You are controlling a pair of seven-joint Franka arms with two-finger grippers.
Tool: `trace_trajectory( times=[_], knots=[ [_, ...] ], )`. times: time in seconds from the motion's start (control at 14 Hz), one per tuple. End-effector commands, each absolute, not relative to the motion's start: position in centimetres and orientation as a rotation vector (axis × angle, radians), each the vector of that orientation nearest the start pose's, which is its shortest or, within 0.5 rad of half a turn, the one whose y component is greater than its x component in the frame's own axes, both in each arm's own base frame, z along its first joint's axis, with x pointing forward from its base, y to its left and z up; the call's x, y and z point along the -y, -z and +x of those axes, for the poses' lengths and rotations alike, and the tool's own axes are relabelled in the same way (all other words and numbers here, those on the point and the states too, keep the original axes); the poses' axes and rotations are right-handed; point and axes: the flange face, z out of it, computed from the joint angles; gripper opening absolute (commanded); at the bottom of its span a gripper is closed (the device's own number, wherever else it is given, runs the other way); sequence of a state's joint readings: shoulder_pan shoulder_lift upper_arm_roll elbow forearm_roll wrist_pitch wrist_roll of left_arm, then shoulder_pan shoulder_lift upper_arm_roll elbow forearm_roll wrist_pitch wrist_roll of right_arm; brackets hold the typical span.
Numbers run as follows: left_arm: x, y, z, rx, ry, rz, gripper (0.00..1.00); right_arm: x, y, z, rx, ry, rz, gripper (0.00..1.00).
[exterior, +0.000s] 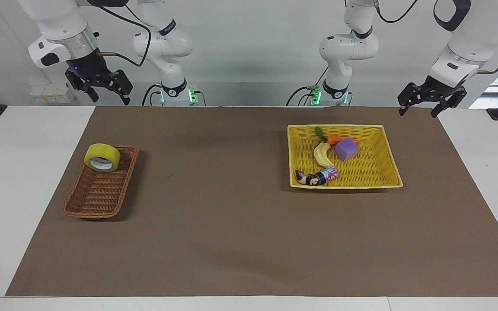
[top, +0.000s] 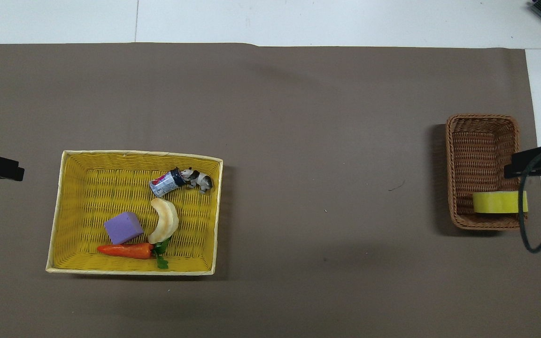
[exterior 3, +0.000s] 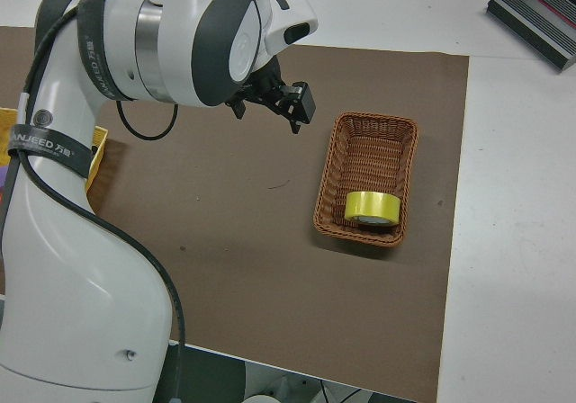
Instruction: Move tape to another basket
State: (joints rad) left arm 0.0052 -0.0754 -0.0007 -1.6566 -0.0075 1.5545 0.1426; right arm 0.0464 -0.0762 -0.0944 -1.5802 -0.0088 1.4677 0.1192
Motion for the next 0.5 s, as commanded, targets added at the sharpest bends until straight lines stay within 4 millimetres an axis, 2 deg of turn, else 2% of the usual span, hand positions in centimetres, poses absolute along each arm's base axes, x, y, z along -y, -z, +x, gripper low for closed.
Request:
trace_trajectory(
  times=[0.0, 0.14, 0.43],
  knots=[
    [-0.4, -62.7, 52.9, -0.233, -0.052, -3.124, 1.00, 4.0, -65.7, 51.0, -0.257, -0.051, -3.158, 1.00],
    [-0.4, -62.7, 52.9, -0.233, -0.052, -3.126, 1.00, 3.2, -66.3, 51.1, -0.249, -0.026, -3.155, 1.00],
    [-0.4, -62.7, 52.9, -0.233, -0.052, -3.126, 1.00, 2.7, -65.6, 51.2, -0.216, -0.035, -3.103, 1.00]
  ],
)
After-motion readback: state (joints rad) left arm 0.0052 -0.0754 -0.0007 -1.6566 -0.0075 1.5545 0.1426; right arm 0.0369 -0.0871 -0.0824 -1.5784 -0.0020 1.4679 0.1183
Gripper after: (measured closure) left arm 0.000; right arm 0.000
